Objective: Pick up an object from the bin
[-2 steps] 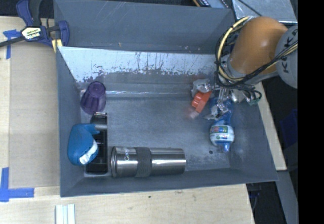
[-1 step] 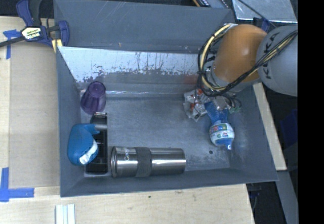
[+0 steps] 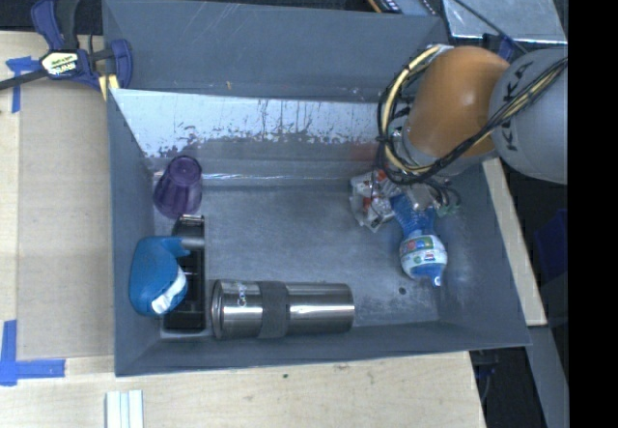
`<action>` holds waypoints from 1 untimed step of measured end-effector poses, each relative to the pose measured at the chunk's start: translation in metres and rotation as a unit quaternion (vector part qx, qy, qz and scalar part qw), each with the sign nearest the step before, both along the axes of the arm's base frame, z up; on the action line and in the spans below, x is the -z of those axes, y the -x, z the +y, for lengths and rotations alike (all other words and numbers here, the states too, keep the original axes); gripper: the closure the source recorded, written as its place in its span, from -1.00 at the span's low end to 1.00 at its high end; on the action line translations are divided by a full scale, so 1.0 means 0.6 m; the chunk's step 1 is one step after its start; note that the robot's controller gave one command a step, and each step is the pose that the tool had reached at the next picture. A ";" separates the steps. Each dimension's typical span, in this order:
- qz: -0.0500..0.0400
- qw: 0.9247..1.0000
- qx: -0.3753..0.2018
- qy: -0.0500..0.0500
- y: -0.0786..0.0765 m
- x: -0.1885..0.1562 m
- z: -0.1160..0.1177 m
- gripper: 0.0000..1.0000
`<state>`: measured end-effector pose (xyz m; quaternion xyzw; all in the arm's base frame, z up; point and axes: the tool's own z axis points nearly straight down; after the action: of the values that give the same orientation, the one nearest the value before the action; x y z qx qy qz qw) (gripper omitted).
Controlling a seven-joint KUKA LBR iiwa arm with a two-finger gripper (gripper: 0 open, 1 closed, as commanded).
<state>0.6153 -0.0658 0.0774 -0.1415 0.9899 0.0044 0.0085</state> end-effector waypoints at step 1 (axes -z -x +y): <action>-0.006 1.000 -0.007 0.000 0.046 -0.172 0.044 1.00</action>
Offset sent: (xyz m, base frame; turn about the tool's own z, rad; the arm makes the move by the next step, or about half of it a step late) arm 0.0062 0.0197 -0.0074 -0.2036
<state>0.5877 -0.0395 0.1804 -0.1483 0.9888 0.0036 0.0145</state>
